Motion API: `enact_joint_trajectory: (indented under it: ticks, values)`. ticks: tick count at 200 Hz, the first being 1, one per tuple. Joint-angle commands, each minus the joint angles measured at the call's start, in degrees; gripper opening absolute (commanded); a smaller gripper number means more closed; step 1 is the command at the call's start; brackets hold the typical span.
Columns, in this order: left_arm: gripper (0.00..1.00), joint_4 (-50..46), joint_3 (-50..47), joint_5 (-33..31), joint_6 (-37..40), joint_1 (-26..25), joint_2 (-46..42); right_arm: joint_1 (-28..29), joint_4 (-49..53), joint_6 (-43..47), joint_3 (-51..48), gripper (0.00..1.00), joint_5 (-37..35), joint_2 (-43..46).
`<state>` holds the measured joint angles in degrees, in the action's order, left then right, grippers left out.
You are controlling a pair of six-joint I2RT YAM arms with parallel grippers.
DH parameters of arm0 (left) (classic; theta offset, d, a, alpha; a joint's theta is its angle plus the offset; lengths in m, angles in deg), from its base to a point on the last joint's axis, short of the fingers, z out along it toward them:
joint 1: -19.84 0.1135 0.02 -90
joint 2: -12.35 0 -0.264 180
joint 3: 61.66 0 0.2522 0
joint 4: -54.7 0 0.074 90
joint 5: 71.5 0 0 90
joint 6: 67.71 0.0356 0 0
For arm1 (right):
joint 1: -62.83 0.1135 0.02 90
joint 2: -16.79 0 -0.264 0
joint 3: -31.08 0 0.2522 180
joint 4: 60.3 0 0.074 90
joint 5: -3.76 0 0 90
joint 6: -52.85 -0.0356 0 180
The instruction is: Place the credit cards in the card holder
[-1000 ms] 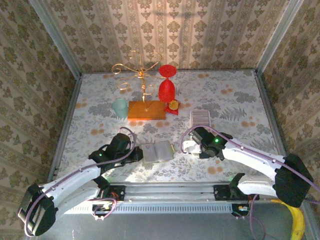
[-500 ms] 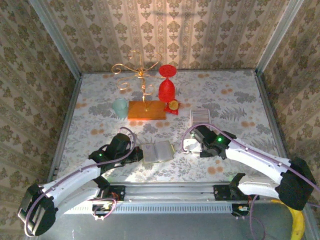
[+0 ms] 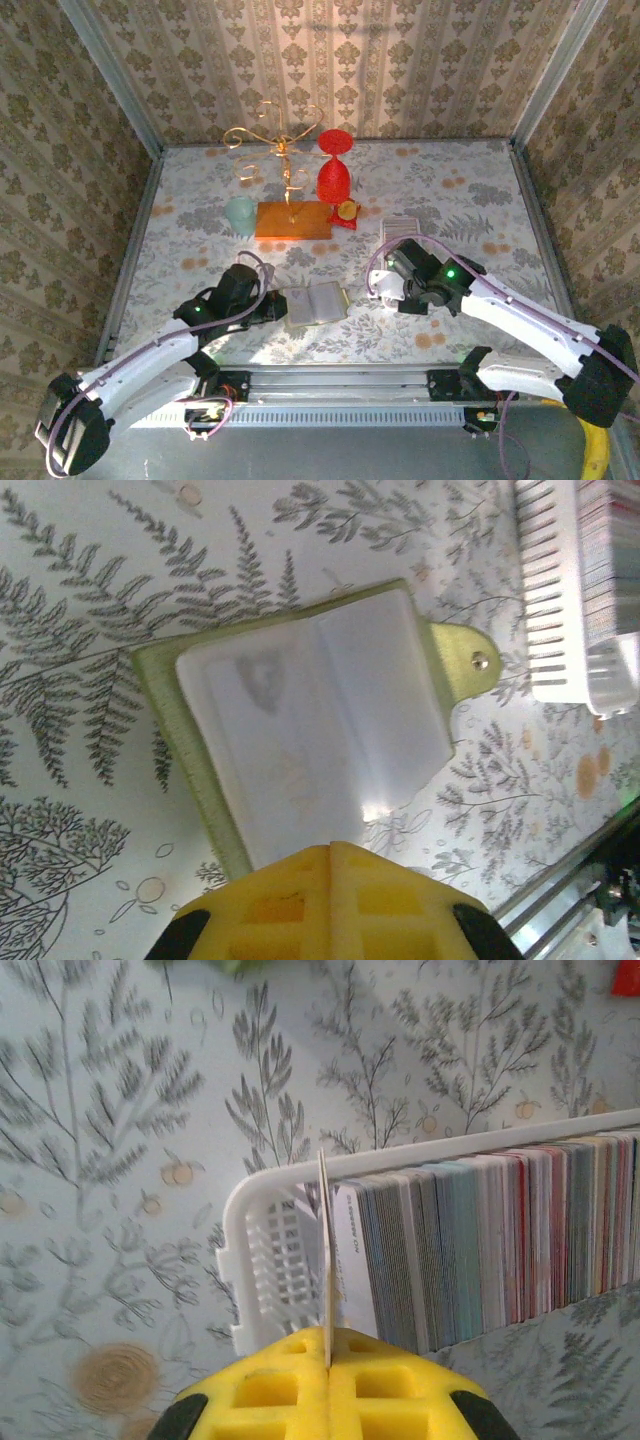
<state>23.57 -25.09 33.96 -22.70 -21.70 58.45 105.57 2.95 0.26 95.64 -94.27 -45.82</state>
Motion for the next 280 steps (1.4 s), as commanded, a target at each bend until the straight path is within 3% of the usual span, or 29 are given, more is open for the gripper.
enact_joint_trajectory:
  ticks: [1, 63, 94, 118, 138, 175, 192, 214, 247, 280]
  values:
    - [0.04, 0.2, 2.6, 1.7, -0.7, -0.3, -0.7, -0.3, 2.4, -13.9, 4.5, 0.00, 4.9, 1.3]
    - [0.00, 3.5, 4.1, 1.8, -1.5, -1.0, 7.5, -0.3, -1.5, -51.3, 9.6, 0.00, 18.7, -3.8]
    - [0.00, 6.7, 3.9, 2.5, -1.9, -1.6, 12.0, -0.2, -14.0, -70.2, 4.0, 0.00, 26.4, -4.1]
    - [0.00, 6.9, 4.1, 2.1, -1.5, -1.8, 14.4, 0.6, -21.9, -78.0, 1.3, 0.00, 28.2, -6.2]
    - [0.00, 6.2, 3.4, 0.8, -1.1, -1.8, 15.2, 1.7, -22.4, -79.5, 2.0, 0.00, 27.8, -9.4]
    - [0.00, 8.3, 2.4, 1.6, -1.1, -1.8, 16.0, 2.0, -19.2, -73.9, 3.3, 0.00, 25.2, -10.0]
    - [0.00, 7.9, 3.6, 1.8, -0.7, -1.8, 14.5, 2.0, -13.7, -68.1, 4.3, 0.00, 20.1, -7.9]
    - [0.02, 6.6, 5.3, 1.3, 0.4, -1.9, 11.7, 1.9, -4.6, -50.7, 6.9, 0.00, 9.1, -3.5]
    - [0.03, 5.3, 6.6, 1.1, 1.7, -2.0, 10.0, 1.4, 7.7, -12.0, 5.5, 0.00, 1.1, 3.3]
    - [0.02, 5.1, 6.4, 0.9, 1.6, -2.0, 9.9, -4.5, 13.3, 4.1, 3.4, 0.00, -0.6, 1.0]
